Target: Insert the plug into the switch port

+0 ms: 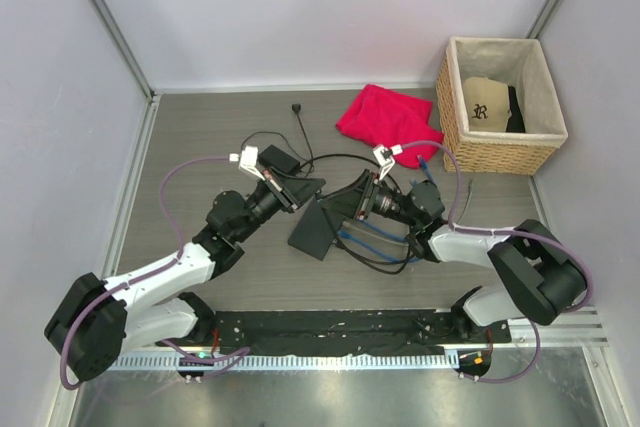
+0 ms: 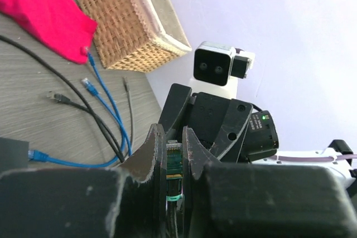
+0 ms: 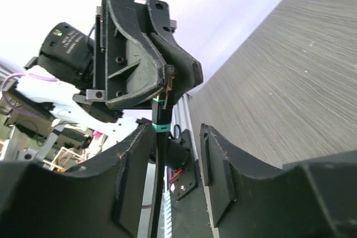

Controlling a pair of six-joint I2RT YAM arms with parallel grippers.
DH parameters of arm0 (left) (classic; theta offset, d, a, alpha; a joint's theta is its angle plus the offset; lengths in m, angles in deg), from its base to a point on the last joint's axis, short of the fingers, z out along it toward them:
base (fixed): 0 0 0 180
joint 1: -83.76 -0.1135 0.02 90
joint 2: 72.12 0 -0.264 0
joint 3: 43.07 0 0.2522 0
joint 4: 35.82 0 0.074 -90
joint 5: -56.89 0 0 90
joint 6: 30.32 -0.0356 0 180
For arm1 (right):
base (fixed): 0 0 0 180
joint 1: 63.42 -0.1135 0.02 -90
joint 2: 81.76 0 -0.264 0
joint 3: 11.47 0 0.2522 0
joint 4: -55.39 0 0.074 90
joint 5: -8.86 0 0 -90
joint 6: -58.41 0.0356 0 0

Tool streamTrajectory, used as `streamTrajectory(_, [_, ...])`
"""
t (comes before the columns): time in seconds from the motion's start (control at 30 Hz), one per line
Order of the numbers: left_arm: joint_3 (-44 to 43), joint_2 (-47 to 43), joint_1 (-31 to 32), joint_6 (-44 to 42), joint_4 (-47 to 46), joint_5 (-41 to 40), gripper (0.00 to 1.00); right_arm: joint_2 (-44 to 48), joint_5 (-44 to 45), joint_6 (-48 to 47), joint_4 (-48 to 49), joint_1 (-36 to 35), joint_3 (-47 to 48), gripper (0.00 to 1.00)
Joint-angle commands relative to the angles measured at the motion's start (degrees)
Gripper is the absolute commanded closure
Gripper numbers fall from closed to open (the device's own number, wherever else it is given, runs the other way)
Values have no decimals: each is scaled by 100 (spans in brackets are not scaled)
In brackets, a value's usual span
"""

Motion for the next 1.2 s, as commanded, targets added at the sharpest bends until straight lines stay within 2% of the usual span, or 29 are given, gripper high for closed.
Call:
streamTrajectory(0.0, [-19,16,57,59,-617,166,100,-59,-200,305,942,35,280,55])
streamTrajectory(0.17, [-19,95,110,67,-757,184,100,-147,-270,446,1188,35,368,62])
streamTrajectory(0.27, [-37,130,128,50,-819,219,100,-209,-296,534,1347,35,360,71])
streamTrajectory(0.37, [-11,131,128,15,-845,228,100,-209,-349,534,1356,35,333,90])
streamTrajectory(0.4, [7,113,128,6,-845,211,99,-200,-367,508,1339,44,307,99])
streamTrajectory(0.5, [25,-18,128,-204,-679,79,86,-51,-437,236,1041,87,176,99])
streamTrajectory(0.53, [-2,-80,119,-457,-330,27,75,10,-472,-26,892,105,149,99])
streamTrajectory(0.57, [-28,-141,128,-590,-92,-96,69,246,-498,-220,359,123,114,99])
streamTrajectory(0.6, [-115,-333,119,-740,433,-201,57,388,-499,-448,-20,131,114,99])
streamTrajectory(0.63, [-151,-422,128,-863,681,-289,51,580,-472,-1155,-528,132,131,99])
streamTrajectory(0.67, [-204,-536,119,-1125,928,-517,45,774,-394,-1580,-1882,132,236,99])
streamTrajectory(0.7, [-291,-738,119,-1232,1200,-702,36,1219,-228,-2071,-2731,140,341,99])
streamTrajectory(0.73, [-327,-861,110,-1329,1672,-834,33,1415,218,-2651,-3540,106,455,99])
streamTrajectory(0.77, [-371,-976,110,-1530,1903,-1009,29,1591,501,-3527,-4871,97,656,99])
streamTrajectory(0.8, [-449,-1081,110,-1602,2149,-1333,22,1776,764,-3936,-5389,79,728,99])
streamTrajectory(0.87, [-546,-1319,102,-1795,2888,-1651,18,2084,1503,-4734,-6556,-9,895,99])
streamTrajectory(0.97, [-853,-1311,102,-1849,4037,-2004,12,2138,2399,-5308,-7519,-456,1045,99])
streamTrajectory(1.07, [-960,-1074,93,-1735,4593,-2127,9,1919,3699,-5574,-7933,-1323,1150,99])
streamTrajectory(1.17, [-977,-749,102,-1682,4866,-2189,7,1489,4413,-5749,-8180,-1949,1230,99])
